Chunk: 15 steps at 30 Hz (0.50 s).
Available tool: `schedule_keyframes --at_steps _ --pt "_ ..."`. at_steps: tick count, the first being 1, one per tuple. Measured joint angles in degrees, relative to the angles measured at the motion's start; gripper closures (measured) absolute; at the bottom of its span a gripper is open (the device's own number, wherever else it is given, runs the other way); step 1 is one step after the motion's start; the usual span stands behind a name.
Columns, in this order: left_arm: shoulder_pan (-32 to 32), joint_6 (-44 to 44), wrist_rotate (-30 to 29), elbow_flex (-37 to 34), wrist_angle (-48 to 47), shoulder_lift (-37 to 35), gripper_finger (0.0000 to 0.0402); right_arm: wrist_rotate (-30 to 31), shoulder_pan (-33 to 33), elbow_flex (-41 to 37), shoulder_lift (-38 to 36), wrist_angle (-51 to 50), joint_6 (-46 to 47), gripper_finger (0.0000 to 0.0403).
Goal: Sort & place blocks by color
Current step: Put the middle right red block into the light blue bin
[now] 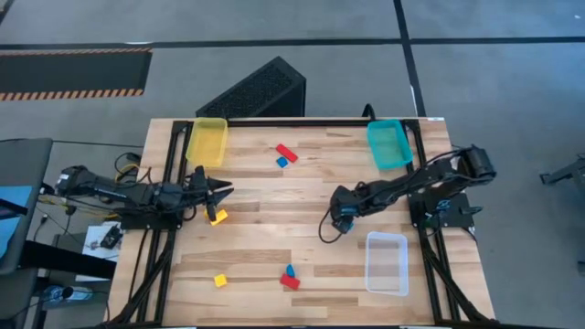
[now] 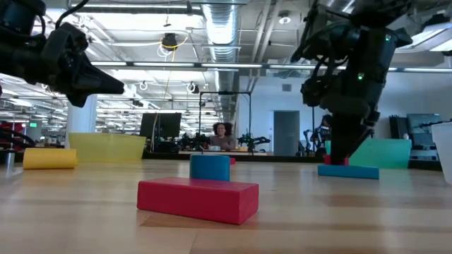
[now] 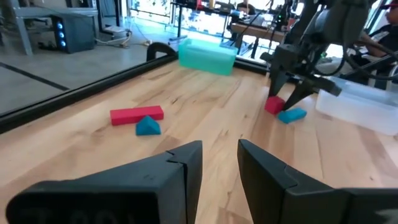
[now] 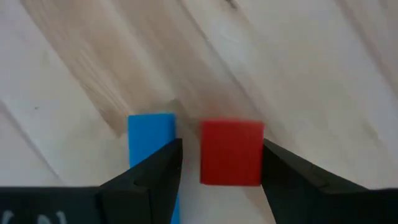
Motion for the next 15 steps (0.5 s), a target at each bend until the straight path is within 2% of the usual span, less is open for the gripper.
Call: schedule_keyframes --at_steps 5,11,15 --pt "-2.09 -0.16 -2.93 -0.02 0.17 0.00 0.0309 -0.04 -0.06 0.00 0.64 -0.74 -0.80 0.0199" --pt "-2.90 -0.21 -4.73 -0.02 0.38 0.02 0.0309 0.12 -1.62 0.02 -1.51 -1.29 -3.65 0.0289" --pt "-2.90 -0.21 -4.75 -0.01 0.43 0.01 0.0310 0.15 -3.28 0.03 -4.83 -2.28 -6.54 0.0289"
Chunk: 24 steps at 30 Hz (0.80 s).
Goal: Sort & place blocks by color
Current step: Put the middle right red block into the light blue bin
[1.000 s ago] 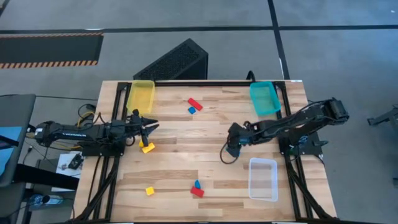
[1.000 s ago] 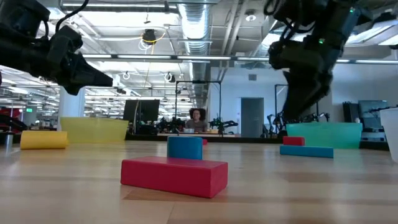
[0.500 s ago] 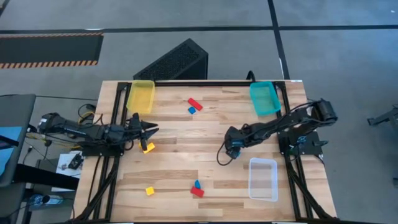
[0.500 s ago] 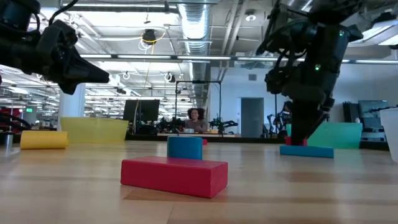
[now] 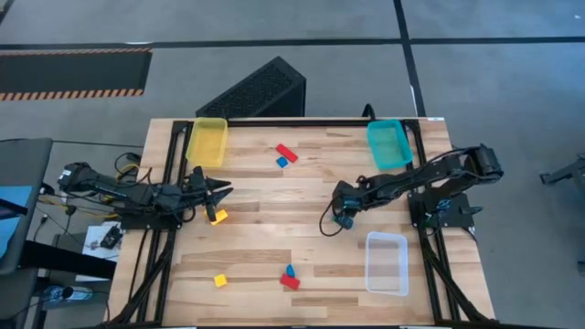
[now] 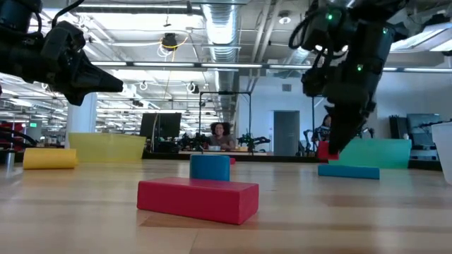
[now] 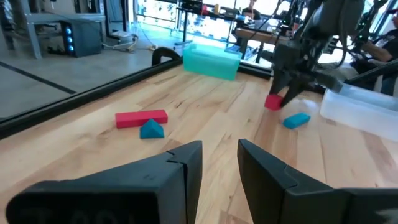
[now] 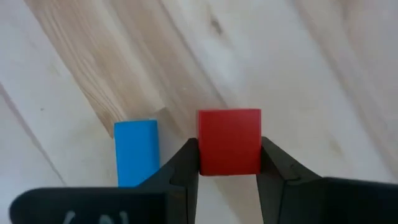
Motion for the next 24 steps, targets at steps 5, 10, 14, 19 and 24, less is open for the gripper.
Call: schedule_keyframes --at_steps 5,10,14,19,24 --pt "0.00 0.04 0.00 0.01 -0.12 -0.01 0.0310 3.68 -5.08 0.03 -9.28 -7.71 -3.61 0.0289" --pt "0.00 0.09 -0.11 -0.01 -0.24 -0.01 0.0310 13.23 -14.88 0.03 -20.20 -16.94 -7.10 0.0289" --pt "0.02 0.49 -4.82 -0.01 -0.28 -0.01 0.0310 13.42 -27.44 0.03 -24.83 -18.81 -14.62 0.0289" --pt "0.81 4.14 -15.48 -0.01 0.83 -0.01 0.0310 11.69 -45.00 0.03 -23.32 -17.98 -26.62 0.0289" --pt "4.83 8.59 -18.44 -0.01 4.57 -0.01 0.0310 7.10 -54.65 1.08 -17.81 -17.10 -31.07 0.0289"
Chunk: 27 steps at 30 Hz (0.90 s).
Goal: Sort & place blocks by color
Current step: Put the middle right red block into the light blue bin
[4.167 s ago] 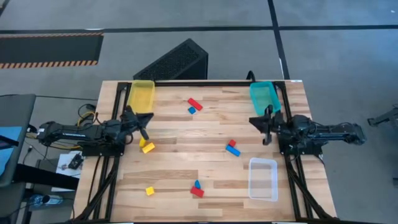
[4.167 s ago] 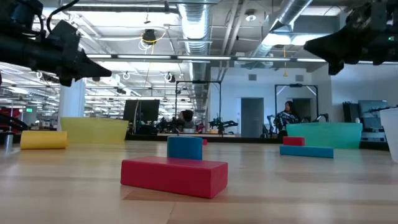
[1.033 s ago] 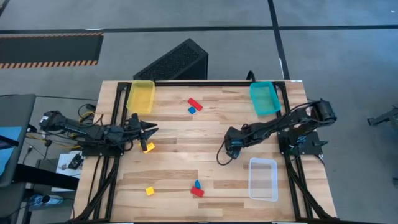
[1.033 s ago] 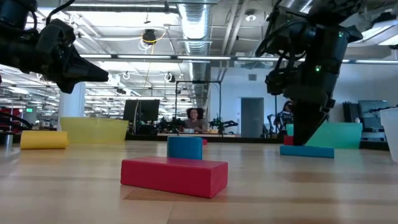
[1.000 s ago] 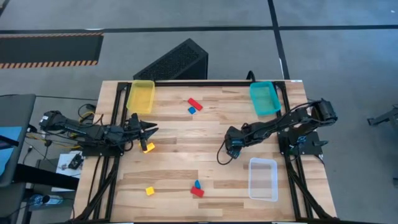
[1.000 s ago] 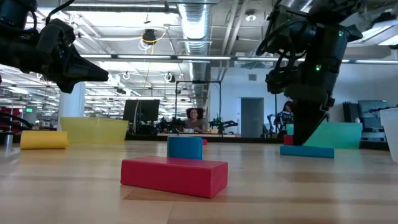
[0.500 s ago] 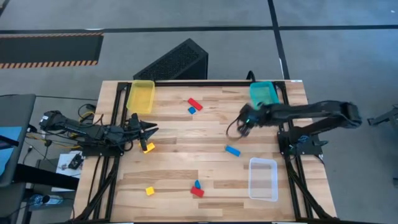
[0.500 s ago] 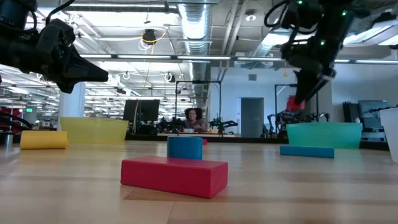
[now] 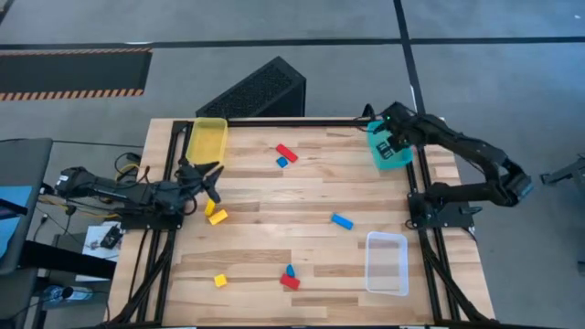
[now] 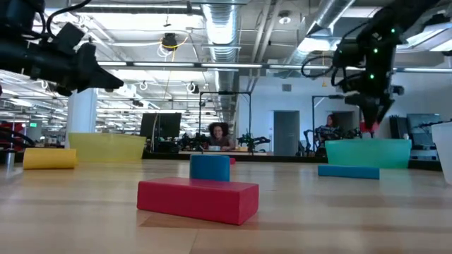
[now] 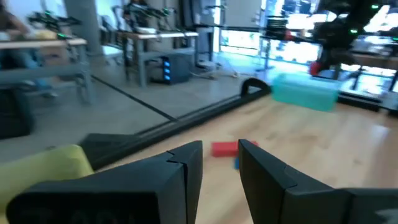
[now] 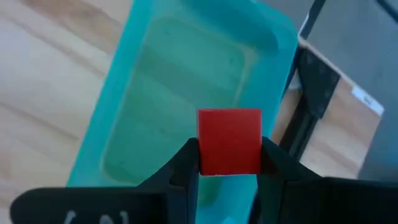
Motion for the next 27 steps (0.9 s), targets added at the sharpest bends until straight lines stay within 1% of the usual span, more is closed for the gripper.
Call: schedule_keyframes --at_steps 2,3,4,6,7,12,15,17,21,24,27 --pt "1.84 1.17 -0.02 0.00 0.93 -0.01 0.0310 -2.40 1.74 0.96 1.83 1.42 0.54 0.0289" --pt "2.76 1.71 0.00 0.00 0.92 0.00 0.0310 -4.55 2.08 0.88 2.91 2.07 1.38 0.0289" --pt "3.68 2.01 0.29 0.00 0.89 0.00 0.0310 -5.32 1.89 0.62 3.78 1.69 1.86 0.0289" --pt "5.28 2.64 1.12 0.00 0.74 0.04 0.0310 -4.57 0.96 0.60 4.65 0.64 2.66 0.0289" --pt "6.12 3.21 2.00 0.00 0.14 0.09 0.0310 -3.20 0.78 0.79 5.70 1.18 3.72 0.0289" --pt "8.66 4.11 7.24 0.00 -3.46 0.09 0.0310 -3.35 0.87 0.77 12.02 1.67 8.22 0.0289" --pt "9.14 3.02 7.85 0.00 -5.50 0.13 0.0310 -3.88 0.55 0.64 16.21 1.47 10.09 0.0284" --pt "9.18 1.53 6.81 0.00 -5.45 0.11 0.0310 -4.05 0.36 0.63 18.72 1.49 10.60 0.0267" --pt "9.16 -0.71 6.61 0.00 -5.43 0.11 0.0310 -4.48 -0.22 0.81 22.65 1.64 11.47 0.0218" --pt "9.16 -2.82 7.51 0.00 -5.42 0.11 0.0310 -3.76 -0.07 0.73 23.56 1.79 11.87 0.0185" --pt "9.16 -4.40 7.55 0.00 -5.42 0.11 0.0310 -3.68 0.33 0.63 22.23 1.76 11.77 0.0165"
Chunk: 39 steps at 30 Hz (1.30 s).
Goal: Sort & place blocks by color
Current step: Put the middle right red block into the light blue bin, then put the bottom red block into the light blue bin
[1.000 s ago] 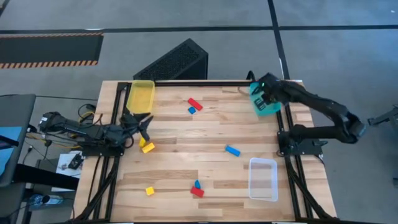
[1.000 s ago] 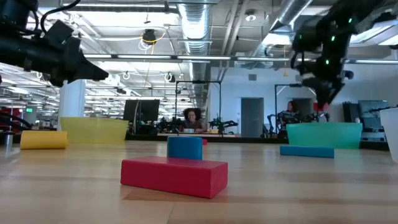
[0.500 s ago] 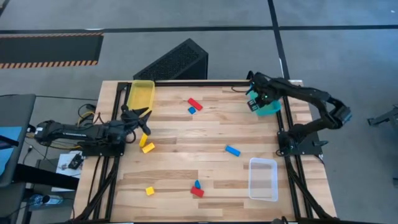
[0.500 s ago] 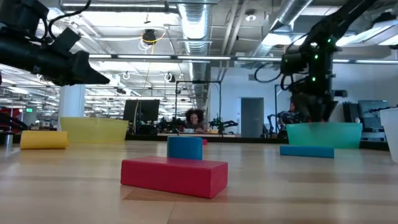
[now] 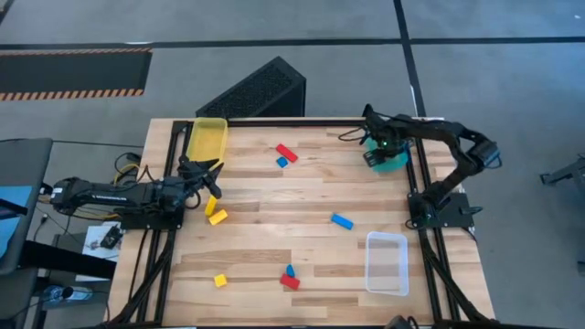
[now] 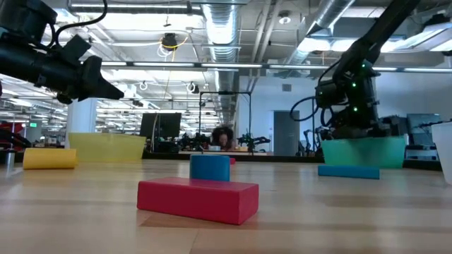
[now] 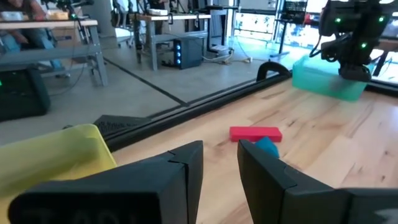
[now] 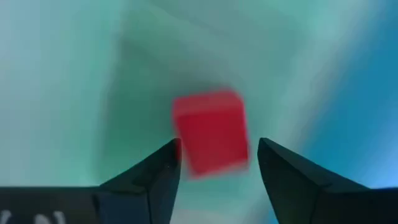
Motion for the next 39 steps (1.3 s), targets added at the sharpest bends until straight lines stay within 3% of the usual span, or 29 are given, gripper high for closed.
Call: schedule_keyframes --at_steps 10,16,22,29,34,39 --pt "-0.02 -7.50 4.35 0.02 0.28 0.00 0.0310 1.72 0.10 0.01 -12.67 0.48 -1.57 0.0162" --pt "-1.57 -10.53 12.84 0.02 1.48 0.00 0.0310 2.59 4.50 0.01 -20.51 9.88 -1.92 0.0164" --pt "-5.79 -7.14 11.15 0.02 2.70 0.02 0.0310 -0.61 16.43 0.03 -26.19 18.74 -5.50 0.0164" --pt "-9.42 -7.21 9.46 0.02 0.71 0.01 0.0310 -4.27 30.68 0.03 -26.15 24.19 -3.21 0.0164" --pt "-13.49 -7.86 9.75 0.02 0.37 0.02 0.0310 -2.47 42.63 0.03 -25.86 25.18 3.53 0.0164" --pt "-18.04 -8.01 7.72 0.02 0.39 0.02 0.0310 4.05 55.01 0.11 -24.51 28.77 9.73 0.0164"
